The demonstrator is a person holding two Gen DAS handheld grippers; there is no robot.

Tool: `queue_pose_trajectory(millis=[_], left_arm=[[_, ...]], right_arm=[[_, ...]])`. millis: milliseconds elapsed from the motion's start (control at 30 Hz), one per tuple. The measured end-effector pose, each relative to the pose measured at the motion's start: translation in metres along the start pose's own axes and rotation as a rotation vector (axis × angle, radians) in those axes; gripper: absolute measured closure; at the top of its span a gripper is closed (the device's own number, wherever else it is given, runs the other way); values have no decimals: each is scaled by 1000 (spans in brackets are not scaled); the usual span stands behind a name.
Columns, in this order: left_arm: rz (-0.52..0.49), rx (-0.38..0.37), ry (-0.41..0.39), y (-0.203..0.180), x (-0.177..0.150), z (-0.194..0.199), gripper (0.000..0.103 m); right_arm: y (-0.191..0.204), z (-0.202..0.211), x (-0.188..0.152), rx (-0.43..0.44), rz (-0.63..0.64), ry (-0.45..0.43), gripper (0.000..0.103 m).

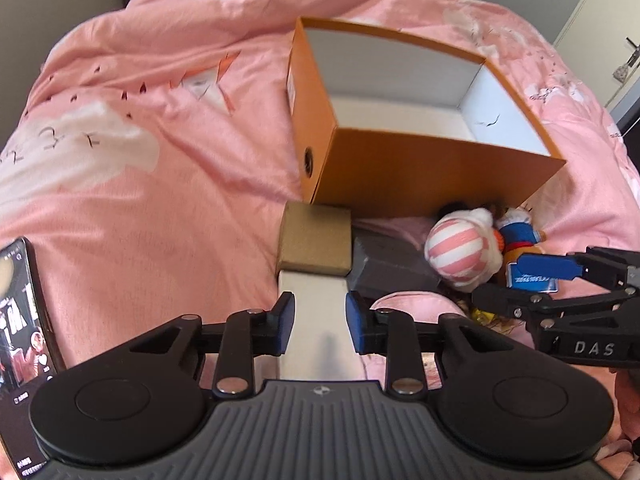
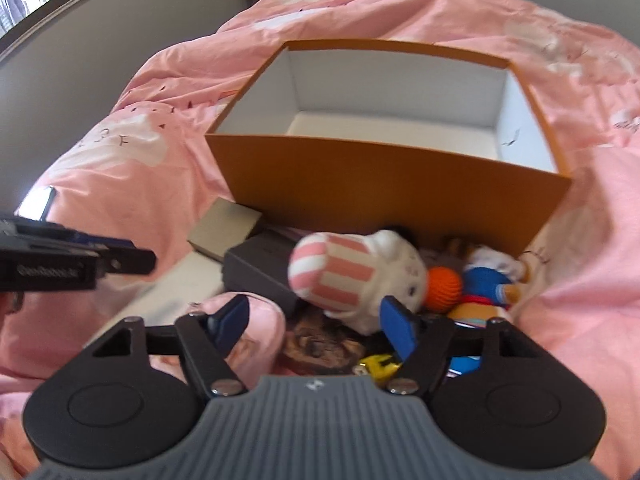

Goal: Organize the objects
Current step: 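Reach the left gripper toward the white rectangular box beside the pile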

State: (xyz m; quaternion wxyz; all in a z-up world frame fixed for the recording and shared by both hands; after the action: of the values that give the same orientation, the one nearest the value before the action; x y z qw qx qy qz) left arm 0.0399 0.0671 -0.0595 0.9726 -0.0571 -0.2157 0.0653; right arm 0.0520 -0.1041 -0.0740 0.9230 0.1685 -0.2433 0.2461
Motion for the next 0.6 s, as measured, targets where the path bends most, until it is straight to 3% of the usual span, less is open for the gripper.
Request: queue_pose_trajectory(millis=[133, 233, 400, 467, 600], left_arm=[[-42, 13, 77, -4, -4, -18, 53], [-60, 7, 111, -8, -4, -29, 40], [-74, 18, 182, -5, 1, -38, 39], [-70, 15, 202, -2, 2, -38, 38], [-50, -18, 253, 2, 0, -39, 38]], right_arm=[[10, -14, 10, 33, 20, 29, 42], [16, -22, 14, 52, 36, 50, 41], [21, -27, 14, 81, 60, 94, 41], [22, -28, 10, 120, 39, 129, 36], [18, -37, -3, 152, -29, 209, 35]])
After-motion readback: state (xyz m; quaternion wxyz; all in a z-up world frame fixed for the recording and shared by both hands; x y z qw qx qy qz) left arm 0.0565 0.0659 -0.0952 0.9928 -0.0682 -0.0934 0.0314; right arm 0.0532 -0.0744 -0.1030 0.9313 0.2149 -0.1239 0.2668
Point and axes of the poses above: each gripper's, at about its wrist camera, not at the fingertips, and z roughly against the way its jaws point, y to its left, x to its top, the point moved 5 cm from there along -z, roughly the way its jaws point, and after that the axes turned 1 degree about x, right-handed, at the moved point
